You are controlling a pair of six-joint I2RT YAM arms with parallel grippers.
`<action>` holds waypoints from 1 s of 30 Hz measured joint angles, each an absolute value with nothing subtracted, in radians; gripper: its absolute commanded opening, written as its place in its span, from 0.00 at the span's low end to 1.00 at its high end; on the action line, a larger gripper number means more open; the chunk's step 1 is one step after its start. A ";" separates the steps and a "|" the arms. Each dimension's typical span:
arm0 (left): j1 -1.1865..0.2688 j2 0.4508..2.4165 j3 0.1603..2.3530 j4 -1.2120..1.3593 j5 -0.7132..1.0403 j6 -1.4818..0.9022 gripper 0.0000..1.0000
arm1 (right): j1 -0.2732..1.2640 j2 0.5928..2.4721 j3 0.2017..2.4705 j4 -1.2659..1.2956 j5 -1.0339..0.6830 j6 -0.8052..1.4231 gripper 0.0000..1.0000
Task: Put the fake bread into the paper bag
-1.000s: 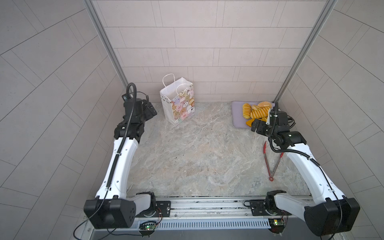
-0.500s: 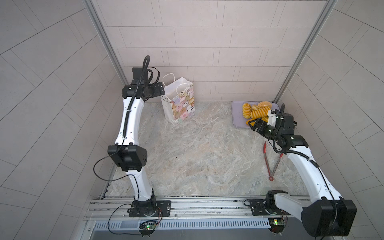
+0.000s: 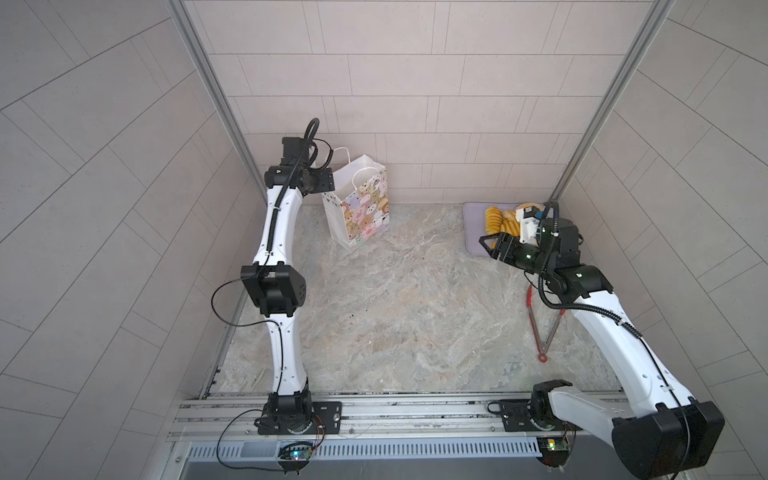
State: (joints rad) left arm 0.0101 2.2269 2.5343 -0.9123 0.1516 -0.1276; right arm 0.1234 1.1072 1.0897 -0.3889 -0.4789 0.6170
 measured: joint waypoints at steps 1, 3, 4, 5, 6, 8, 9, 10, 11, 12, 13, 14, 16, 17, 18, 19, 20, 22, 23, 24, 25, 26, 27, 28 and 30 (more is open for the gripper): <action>0.009 2.233 2.536 -0.904 0.152 -0.122 0.72 | 0.130 1.107 1.090 -0.389 -0.479 0.619 0.66; 0.008 2.246 2.542 -0.887 0.156 -0.114 0.68 | 0.136 1.108 1.091 -0.390 -0.479 0.620 0.64; 0.008 2.252 2.547 -0.880 0.158 -0.111 0.66 | 0.138 1.110 1.093 -0.393 -0.479 0.619 0.64; 0.008 2.262 2.552 -0.872 0.162 -0.108 0.64 | 0.138 1.113 1.096 -0.396 -0.479 0.618 0.64; 0.007 2.271 2.561 -0.863 0.165 -0.105 0.62 | 0.138 1.118 1.102 -0.400 -0.478 0.618 0.64; 0.005 2.289 2.574 -0.851 0.175 -0.103 0.57 | 0.138 1.121 1.107 -0.405 -0.477 0.617 0.63; 0.004 2.298 2.582 -0.848 0.180 -0.103 0.54 | 0.138 1.121 1.108 -0.407 -0.476 0.617 0.63; 0.004 2.305 2.585 -0.843 0.183 -0.101 0.51 | 0.138 1.121 1.108 -0.410 -0.474 0.617 0.63; 0.004 2.311 2.588 -0.841 0.187 -0.101 0.48 | 0.138 1.121 1.108 -0.412 -0.472 0.617 0.63; 0.004 2.317 2.592 -0.841 0.191 -0.101 0.42 | 0.138 1.122 1.108 -0.413 -0.470 0.617 0.62; 0.004 2.320 2.593 -0.840 0.194 -0.098 0.38 | 0.138 1.122 1.108 -0.414 -0.467 0.617 0.62; 0.004 2.323 2.594 -0.838 0.197 -0.099 0.33 | 0.138 1.122 1.108 -0.416 -0.465 0.617 0.62; 0.004 2.326 2.594 -0.838 0.202 -0.102 0.25 | 0.138 1.123 1.109 -0.417 -0.459 0.617 0.63; 0.004 2.326 2.594 -0.838 0.204 -0.103 0.23 | 0.138 1.124 1.112 -0.422 -0.454 0.616 0.70; 0.004 2.326 2.594 -0.839 0.205 -0.105 0.20 | 0.138 1.127 1.117 -0.429 -0.448 0.616 0.87; 0.004 2.326 2.594 -0.839 0.207 -0.104 0.17 | 0.138 1.131 1.121 -0.434 -0.442 0.610 0.98; 0.004 2.325 2.594 -0.841 0.209 -0.110 0.14 | 0.138 1.134 1.125 -0.440 -0.437 0.605 0.99; 0.004 2.319 2.589 -0.845 0.212 -0.120 0.07 | 0.138 1.134 1.128 -0.449 -0.428 0.590 0.99; 0.004 2.308 2.575 -0.844 0.215 -0.126 0.04 | 0.138 1.134 1.128 -0.455 -0.422 0.587 0.99; 0.004 2.293 2.554 -0.846 0.215 -0.134 0.00 | 0.137 1.134 1.129 -0.458 -0.416 0.583 0.99; 0.004 2.275 2.528 -0.846 0.215 -0.139 0.00 | 0.136 1.134 1.129 -0.461 -0.411 0.581 0.99; 0.004 2.247 2.490 -0.845 0.216 -0.144 0.00 | 0.134 1.134 1.129 -0.464 -0.410 0.580 0.99; 0.004 2.218 2.453 -0.845 0.216 -0.155 0.00 | 0.130 1.134 1.129 -0.468 -0.411 0.580 0.99; 0.004 2.188 2.416 -0.845 0.218 -0.165 0.00 | 0.125 1.134 1.129 -0.469 -0.412 0.580 0.99; 0.004 2.115 2.329 -0.839 0.220 -0.187 0.00 | 0.115 1.136 1.132 -0.472 -0.415 0.578 0.89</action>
